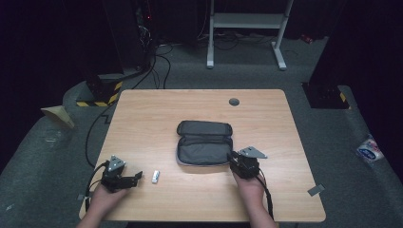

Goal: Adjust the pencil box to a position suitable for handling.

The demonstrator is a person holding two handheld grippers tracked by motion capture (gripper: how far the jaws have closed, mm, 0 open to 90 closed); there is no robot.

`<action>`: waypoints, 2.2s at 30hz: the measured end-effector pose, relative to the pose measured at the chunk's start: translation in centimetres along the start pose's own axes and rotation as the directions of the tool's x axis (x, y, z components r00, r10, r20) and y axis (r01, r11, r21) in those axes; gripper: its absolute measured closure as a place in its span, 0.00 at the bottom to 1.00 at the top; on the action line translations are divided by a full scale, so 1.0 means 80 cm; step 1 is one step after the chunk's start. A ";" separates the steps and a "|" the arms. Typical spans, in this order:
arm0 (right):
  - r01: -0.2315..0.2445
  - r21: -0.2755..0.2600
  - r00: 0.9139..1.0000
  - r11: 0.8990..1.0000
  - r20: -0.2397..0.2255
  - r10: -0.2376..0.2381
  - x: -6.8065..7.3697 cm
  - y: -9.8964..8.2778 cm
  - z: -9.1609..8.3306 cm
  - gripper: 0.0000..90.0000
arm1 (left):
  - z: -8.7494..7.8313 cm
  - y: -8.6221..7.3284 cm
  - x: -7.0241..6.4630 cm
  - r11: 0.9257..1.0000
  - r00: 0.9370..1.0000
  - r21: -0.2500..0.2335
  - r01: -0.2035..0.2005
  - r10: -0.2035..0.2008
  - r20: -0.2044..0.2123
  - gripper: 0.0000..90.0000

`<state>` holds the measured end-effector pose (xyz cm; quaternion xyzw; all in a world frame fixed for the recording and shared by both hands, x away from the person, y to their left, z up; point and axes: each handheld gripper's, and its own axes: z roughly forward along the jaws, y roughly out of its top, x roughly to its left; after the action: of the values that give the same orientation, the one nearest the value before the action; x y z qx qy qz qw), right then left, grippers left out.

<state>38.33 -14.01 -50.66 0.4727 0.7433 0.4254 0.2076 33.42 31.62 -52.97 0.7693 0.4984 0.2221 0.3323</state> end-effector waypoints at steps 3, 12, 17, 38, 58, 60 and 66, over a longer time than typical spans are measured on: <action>-0.005 0.002 1.000 1.000 0.002 0.005 -0.001 0.000 0.001 0.79 | 0.000 0.000 0.000 1.000 1.000 0.000 0.000 0.000 0.000 0.15; -0.007 0.002 1.000 1.000 0.006 0.007 -0.002 0.001 0.004 0.79 | 0.000 0.000 0.000 1.000 1.000 0.000 0.002 -0.002 0.001 0.15; -0.007 0.002 1.000 1.000 0.002 0.007 -0.001 0.001 0.003 0.79 | 0.000 0.000 0.000 1.000 1.000 0.000 0.001 -0.001 0.000 0.15; -0.030 -0.057 0.998 0.998 0.057 0.033 -0.024 0.008 -0.026 0.55 | 0.000 0.000 -0.001 1.000 1.000 -0.001 0.006 -0.006 -0.002 0.15; -0.073 0.165 0.971 0.983 0.236 0.033 -0.097 -0.060 -0.068 0.20 | -0.003 -0.002 -0.004 0.999 0.999 -0.001 0.035 -0.035 -0.032 0.16; -0.074 0.170 0.971 0.983 0.237 0.032 -0.097 -0.060 -0.067 0.18 | -0.001 -0.002 -0.003 0.999 0.999 -0.002 0.042 -0.043 -0.034 0.15; -0.083 0.170 0.968 0.982 0.249 0.039 -0.094 -0.059 -0.066 0.18 | 0.001 0.000 0.000 0.998 0.996 0.003 0.068 -0.067 -0.060 0.13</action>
<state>35.62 -23.82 -52.40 0.5611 0.7323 0.3013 0.2411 33.47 31.60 -52.99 0.7459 0.5342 0.2324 0.3228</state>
